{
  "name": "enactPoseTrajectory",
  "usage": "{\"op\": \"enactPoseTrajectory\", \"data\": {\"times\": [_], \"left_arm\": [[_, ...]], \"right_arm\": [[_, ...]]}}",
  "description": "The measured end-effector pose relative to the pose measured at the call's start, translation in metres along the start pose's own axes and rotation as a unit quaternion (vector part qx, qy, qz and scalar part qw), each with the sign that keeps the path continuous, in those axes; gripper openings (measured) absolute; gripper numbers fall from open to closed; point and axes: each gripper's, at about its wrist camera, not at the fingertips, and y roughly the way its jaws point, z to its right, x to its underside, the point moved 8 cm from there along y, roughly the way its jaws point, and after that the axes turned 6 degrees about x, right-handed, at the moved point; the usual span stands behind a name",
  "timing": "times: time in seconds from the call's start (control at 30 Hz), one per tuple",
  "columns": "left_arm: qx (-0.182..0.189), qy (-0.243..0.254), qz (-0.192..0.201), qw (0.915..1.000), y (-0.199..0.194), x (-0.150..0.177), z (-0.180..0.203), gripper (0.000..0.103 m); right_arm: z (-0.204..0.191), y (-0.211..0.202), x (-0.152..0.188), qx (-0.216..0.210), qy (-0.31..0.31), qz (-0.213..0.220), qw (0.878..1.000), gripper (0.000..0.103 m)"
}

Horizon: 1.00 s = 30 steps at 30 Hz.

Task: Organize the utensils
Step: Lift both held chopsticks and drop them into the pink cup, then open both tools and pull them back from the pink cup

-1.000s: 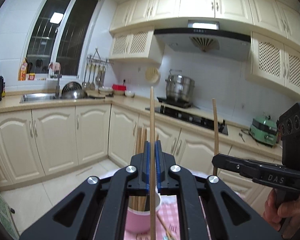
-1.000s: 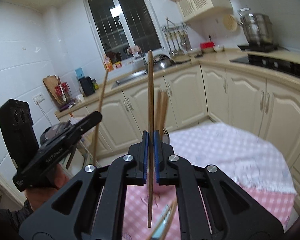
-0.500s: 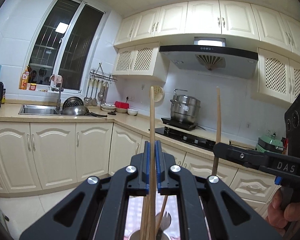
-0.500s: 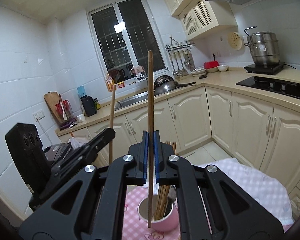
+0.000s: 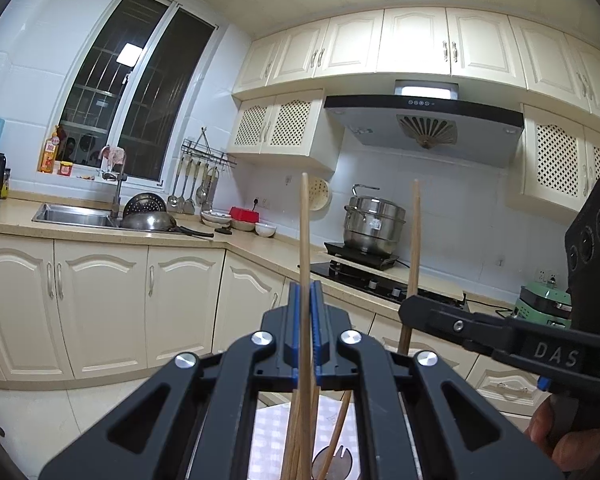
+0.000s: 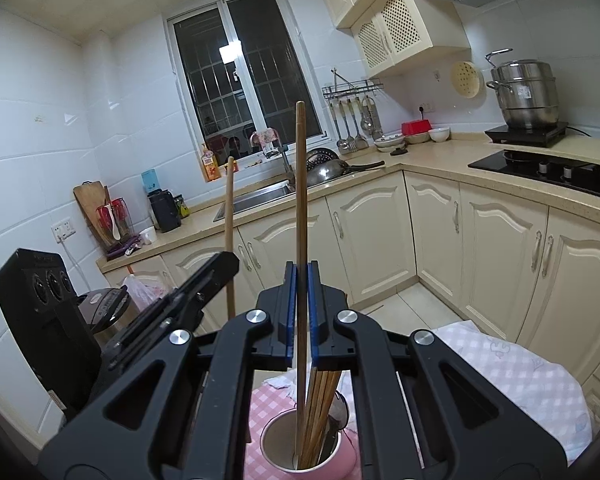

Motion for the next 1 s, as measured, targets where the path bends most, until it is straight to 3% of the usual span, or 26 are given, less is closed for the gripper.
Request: {"op": "enactPoseTrajectory", "data": {"times": [0.23,0.4,0.43,0.47,0.5,0.53,0.57,0.6,0.67,0.77,0.83,1.0], "left_arm": [[-0.005,0.009,-0.001,0.9999,0.010,0.007,-0.003,0.005],[-0.010,0.012,-0.023,0.9996,0.017,0.024,-0.008,0.005],[-0.010,0.014,-0.031,0.9994,0.018,0.028,-0.009,0.006],[-0.009,0.016,-0.046,0.9988,0.019,0.033,-0.009,0.016],[-0.012,0.017,-0.054,0.9983,0.019,0.036,-0.010,0.028],[-0.017,0.019,-0.055,0.9982,0.015,0.038,-0.012,0.056],[-0.020,0.020,-0.047,0.9985,0.009,0.037,-0.013,0.071],[-0.022,0.023,-0.035,0.9989,0.000,0.034,-0.014,0.075],[-0.026,0.035,-0.034,0.9984,-0.010,0.032,-0.013,0.086],[-0.034,0.047,-0.031,0.9979,-0.023,0.027,-0.011,0.093],[-0.037,0.048,-0.034,0.9976,-0.032,0.024,-0.008,0.096],[-0.040,0.045,-0.055,0.9967,-0.045,0.025,-0.003,0.098]], "right_arm": [[-0.002,0.007,0.005,0.006,-0.006,-0.002,1.000,0.006],[-0.002,0.015,0.015,0.009,-0.012,-0.016,1.000,0.006],[-0.001,0.018,0.019,0.007,-0.013,-0.022,1.000,0.006],[0.000,0.019,0.024,0.007,-0.014,-0.030,0.999,0.007],[0.002,0.020,0.027,0.010,-0.010,-0.035,0.999,0.010],[0.007,0.020,0.029,0.013,-0.003,-0.039,0.999,0.030],[0.013,0.017,0.032,0.017,0.011,-0.040,0.999,0.051],[0.018,0.015,0.032,0.020,0.021,-0.036,0.999,0.080],[0.033,0.001,0.030,0.026,0.042,-0.016,0.999,0.082],[0.044,-0.009,0.030,0.032,0.050,-0.015,0.998,0.085],[0.050,-0.017,0.029,0.036,0.056,-0.016,0.998,0.095],[0.061,-0.031,0.033,0.053,0.063,-0.025,0.996,0.096]]}}
